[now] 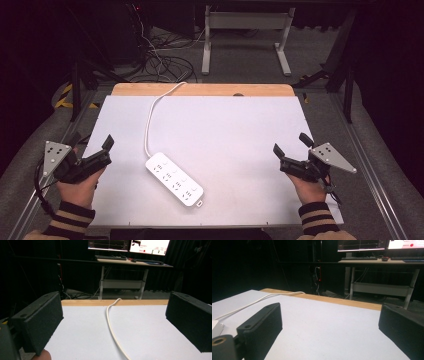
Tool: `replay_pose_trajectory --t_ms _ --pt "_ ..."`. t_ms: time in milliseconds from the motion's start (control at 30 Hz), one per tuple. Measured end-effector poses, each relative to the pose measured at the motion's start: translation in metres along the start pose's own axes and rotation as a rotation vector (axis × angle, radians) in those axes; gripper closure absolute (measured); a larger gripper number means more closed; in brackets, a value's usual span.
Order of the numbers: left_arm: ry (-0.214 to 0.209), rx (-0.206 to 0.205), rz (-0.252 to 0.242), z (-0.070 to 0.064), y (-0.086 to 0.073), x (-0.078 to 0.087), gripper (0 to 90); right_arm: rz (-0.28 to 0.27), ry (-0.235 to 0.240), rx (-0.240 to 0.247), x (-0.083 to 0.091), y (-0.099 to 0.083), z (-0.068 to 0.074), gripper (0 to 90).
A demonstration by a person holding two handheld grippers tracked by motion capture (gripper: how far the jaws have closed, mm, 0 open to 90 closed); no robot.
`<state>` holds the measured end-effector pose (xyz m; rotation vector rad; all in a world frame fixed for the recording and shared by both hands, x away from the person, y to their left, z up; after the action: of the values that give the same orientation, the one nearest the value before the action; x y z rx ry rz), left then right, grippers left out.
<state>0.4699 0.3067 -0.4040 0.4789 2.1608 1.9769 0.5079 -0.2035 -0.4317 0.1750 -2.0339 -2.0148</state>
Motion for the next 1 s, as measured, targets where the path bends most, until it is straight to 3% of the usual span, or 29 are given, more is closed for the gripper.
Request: replay_pose_trajectory --t_ms 533,600,667,700,733,767,800,900,1000 --pt "-0.024 0.001 0.002 -0.005 0.001 -0.005 2.7 -0.002 -0.008 0.008 0.005 0.000 -0.002 5.7" --pt "-0.035 0.005 0.002 -0.006 0.001 -0.005 6.8 0.000 -0.007 0.009 0.005 0.000 -0.002 5.7" --pt "-0.010 -0.014 0.001 -0.004 0.001 -0.005 9.1 0.000 -0.007 0.009 0.005 0.000 -0.002 5.7" --pt "-0.009 -0.021 -0.005 -0.005 0.002 -0.005 14.0 -0.001 -0.008 0.009 0.006 0.000 -0.002 5.7" --pt "-0.025 -0.022 -0.006 -0.006 0.002 -0.005 25.5 0.000 -0.005 0.010 0.006 0.000 -0.002 5.7" --pt "-0.024 -0.022 -0.003 -0.006 0.001 -0.005 25.5 0.000 -0.005 0.010 0.006 0.000 -0.002 5.7" --pt "-0.063 -0.017 0.014 -0.010 0.001 -0.003 46.7 0.000 -0.005 0.012 0.006 0.000 -0.002 5.9" --pt "-0.110 -0.012 0.030 -0.017 0.002 -0.001 68.9 0.003 0.000 0.013 0.006 0.000 -0.001 6.0" --pt "-0.129 -0.025 0.048 -0.022 0.004 -0.001 83.1 0.004 0.004 0.013 0.007 0.000 -0.001 6.3"
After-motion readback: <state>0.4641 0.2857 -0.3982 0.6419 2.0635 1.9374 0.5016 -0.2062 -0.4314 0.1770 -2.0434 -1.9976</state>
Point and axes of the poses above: each handheld gripper's, and its own axes: x roughly backward along the jaws, y roughly out of its top, z roughly to its left, the point moved 10 cm from there along -x, roughly forward along the jaws, and after that the axes turned 11 degrees about -y, right-handed, at the moved point
